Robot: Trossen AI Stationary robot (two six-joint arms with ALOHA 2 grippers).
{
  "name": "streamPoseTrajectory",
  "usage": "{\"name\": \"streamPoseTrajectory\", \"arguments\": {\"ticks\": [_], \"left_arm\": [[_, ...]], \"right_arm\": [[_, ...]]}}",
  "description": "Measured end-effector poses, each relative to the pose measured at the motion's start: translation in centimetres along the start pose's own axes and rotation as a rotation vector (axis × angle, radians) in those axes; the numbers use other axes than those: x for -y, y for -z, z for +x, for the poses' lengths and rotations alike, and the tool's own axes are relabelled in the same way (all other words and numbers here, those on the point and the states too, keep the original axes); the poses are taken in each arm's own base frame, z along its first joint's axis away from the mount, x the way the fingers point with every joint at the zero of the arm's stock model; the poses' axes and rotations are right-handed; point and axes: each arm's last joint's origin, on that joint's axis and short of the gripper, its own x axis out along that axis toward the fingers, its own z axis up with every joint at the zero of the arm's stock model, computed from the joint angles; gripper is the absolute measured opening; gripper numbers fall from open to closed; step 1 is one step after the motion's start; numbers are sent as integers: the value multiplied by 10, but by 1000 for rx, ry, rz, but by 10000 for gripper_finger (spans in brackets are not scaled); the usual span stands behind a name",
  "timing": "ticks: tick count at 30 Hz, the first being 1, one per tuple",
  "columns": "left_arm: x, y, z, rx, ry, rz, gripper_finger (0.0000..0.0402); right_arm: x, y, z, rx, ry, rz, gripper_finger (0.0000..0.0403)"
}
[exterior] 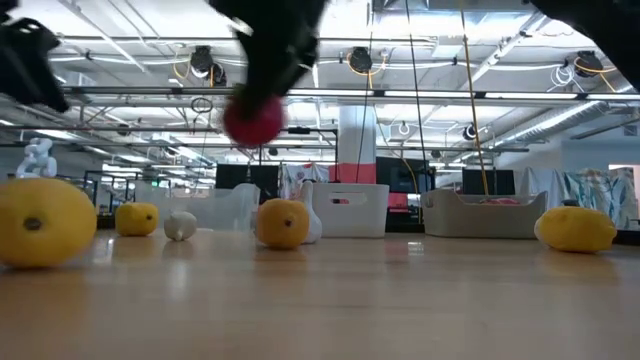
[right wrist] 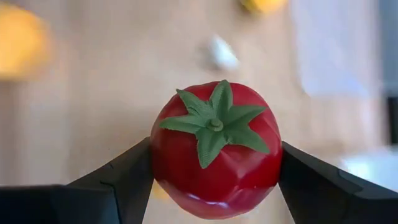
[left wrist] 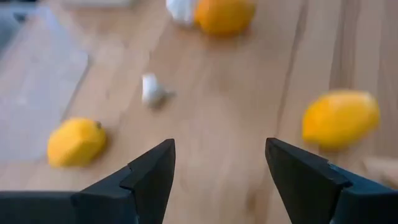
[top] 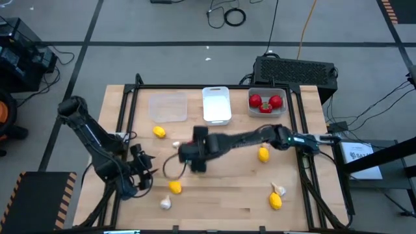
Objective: Sort produce into baskets
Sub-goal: Put the red tomato into the gray bin
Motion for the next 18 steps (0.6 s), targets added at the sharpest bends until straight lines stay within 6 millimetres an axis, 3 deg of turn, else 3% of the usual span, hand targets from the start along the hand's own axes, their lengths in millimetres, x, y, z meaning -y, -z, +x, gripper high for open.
{"name": "streamPoseTrajectory", "arguments": {"ticks": [5,10,14,18], "left_arm": [[3,-6,15,110,24,-22,255],[8,-6,20,175,58,-44,255],[10,-5,18,221,52,-55,255],[12,-7,16,273,45,-44,255]], "right_arm": [[59,13,-11,-142,80,66,288],[120,37,-39,-253,119,143,288],[168,72,-62,-284,149,252,288],[209,127,-82,-231,195,440,288]]}}
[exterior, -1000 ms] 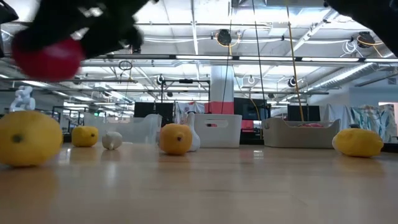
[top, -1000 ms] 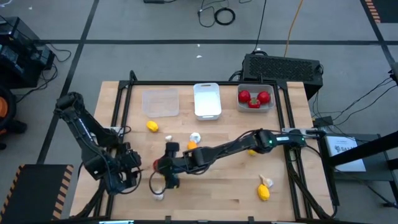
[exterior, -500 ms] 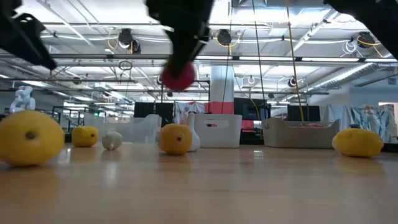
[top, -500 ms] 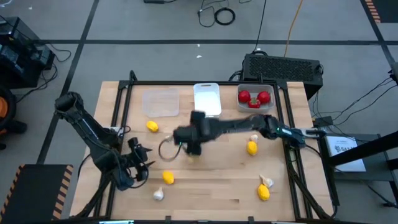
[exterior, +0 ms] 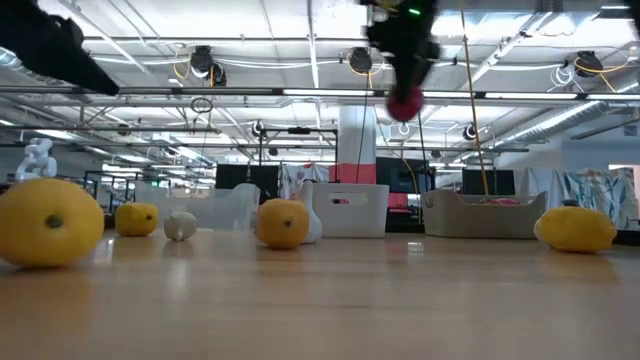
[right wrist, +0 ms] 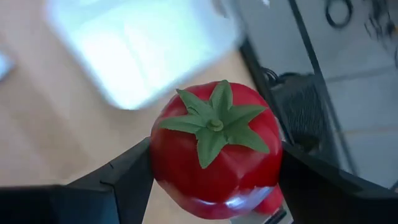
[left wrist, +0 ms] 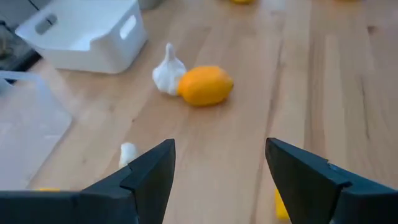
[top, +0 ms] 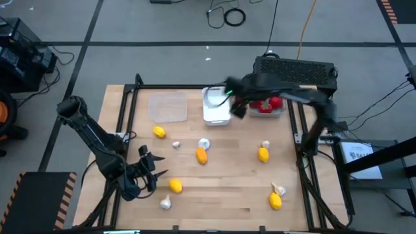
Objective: Sort produce into baskets
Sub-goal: Put the red tomato into the gray bin
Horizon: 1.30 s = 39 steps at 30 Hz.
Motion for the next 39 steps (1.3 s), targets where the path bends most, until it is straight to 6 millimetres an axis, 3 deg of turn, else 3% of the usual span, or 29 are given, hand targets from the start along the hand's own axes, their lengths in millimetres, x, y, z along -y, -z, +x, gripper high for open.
{"name": "streamPoseTrajectory", "arguments": {"ticks": [5,9,14,20,26,32,35,39], "left_arm": [[-3,-16,4,127,-54,15,255],[-11,-36,14,183,-114,104,255],[-36,-63,32,196,-196,144,255],[-72,-80,54,150,-297,96,255],[-82,-85,60,153,-302,51,255],[-87,-81,58,138,-448,100,255],[-94,-73,52,72,-508,184,255],[-111,-57,46,60,-524,152,255]], "right_arm": [[47,55,32,60,-10,224,288],[63,96,62,76,-28,309,288],[80,124,94,73,31,408,288],[91,133,126,108,64,509,288],[97,133,137,83,81,527,288],[97,130,146,72,81,527,288],[95,131,152,38,78,562,289],[95,131,159,10,71,579,304]]}}
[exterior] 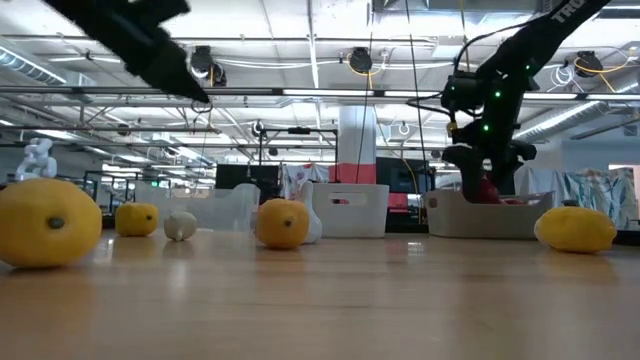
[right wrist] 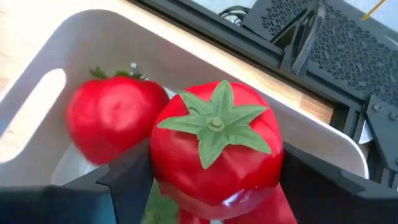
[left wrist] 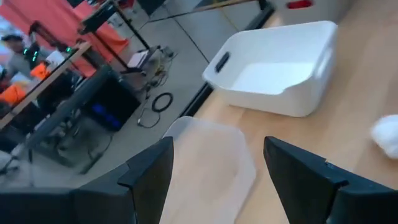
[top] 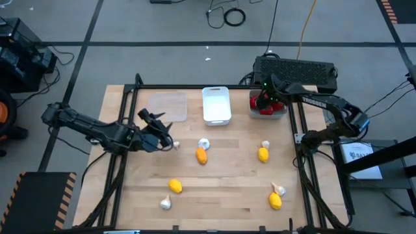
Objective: Sort produce into baskets
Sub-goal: Put the red tomato into the gray bin
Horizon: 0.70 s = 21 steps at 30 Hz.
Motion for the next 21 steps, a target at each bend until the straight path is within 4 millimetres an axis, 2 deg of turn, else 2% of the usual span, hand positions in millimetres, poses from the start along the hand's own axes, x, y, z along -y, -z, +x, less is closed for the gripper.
{"name": "streamPoseTrajectory", "arguments": {"ticks": [2,7,12,16,21], "left_arm": [[-8,9,3,27,7,-41,255],[-25,29,14,119,148,-138,255],[-36,42,23,133,225,-179,255],[-42,39,28,169,227,-163,255],[-48,26,29,322,328,-147,255]], "right_arm": [[0,-1,3,-7,-7,21,317],[1,-1,4,-11,-10,28,346],[1,-1,4,-11,-10,66,356],[-1,-1,3,-9,-13,78,356],[-3,-11,-8,9,-18,79,356]]}}
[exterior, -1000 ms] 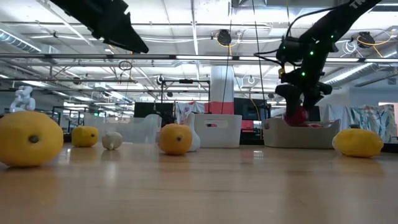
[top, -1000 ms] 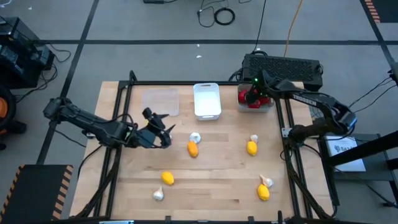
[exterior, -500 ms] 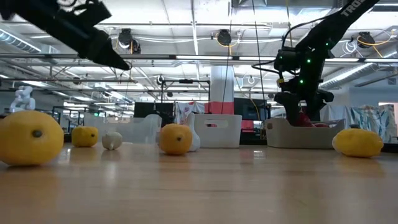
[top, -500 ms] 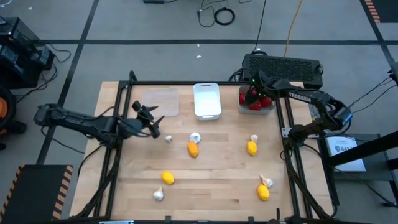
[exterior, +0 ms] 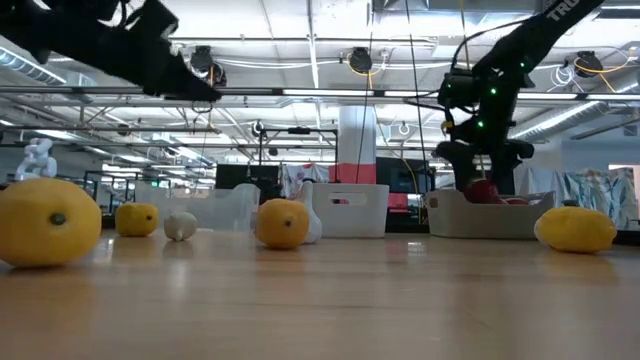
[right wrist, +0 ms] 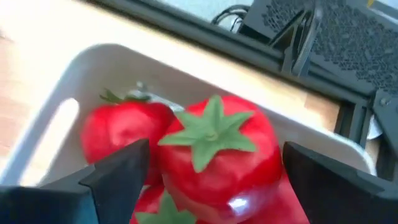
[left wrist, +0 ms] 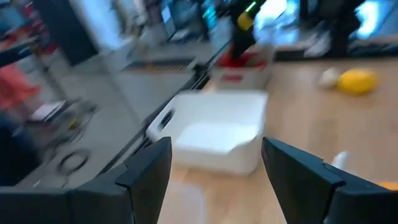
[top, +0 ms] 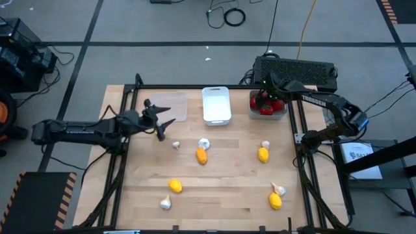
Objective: Sort produce into baskets
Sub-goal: Put the red tomato into the gray bin, then put the yellow lemon into the white bin
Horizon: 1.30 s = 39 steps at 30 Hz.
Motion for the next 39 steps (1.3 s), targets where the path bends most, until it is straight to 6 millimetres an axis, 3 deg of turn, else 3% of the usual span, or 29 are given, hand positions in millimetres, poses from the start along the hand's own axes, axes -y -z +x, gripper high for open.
{"name": "streamPoseTrajectory", "arguments": {"ticks": [8,16,21,32,39], "left_arm": [[-1,-5,1,68,94,-23,255],[0,-3,1,45,130,-44,255],[0,-2,1,41,135,-43,255],[0,-2,1,41,135,-43,255],[1,0,1,22,138,-39,255]], "right_arm": [[-9,-12,-31,14,14,-50,357],[-15,-2,-32,-17,49,-43,337],[-17,4,-27,-16,47,-42,271],[-20,2,-27,10,34,-19,75],[-25,10,-22,57,86,-11,4]]}}
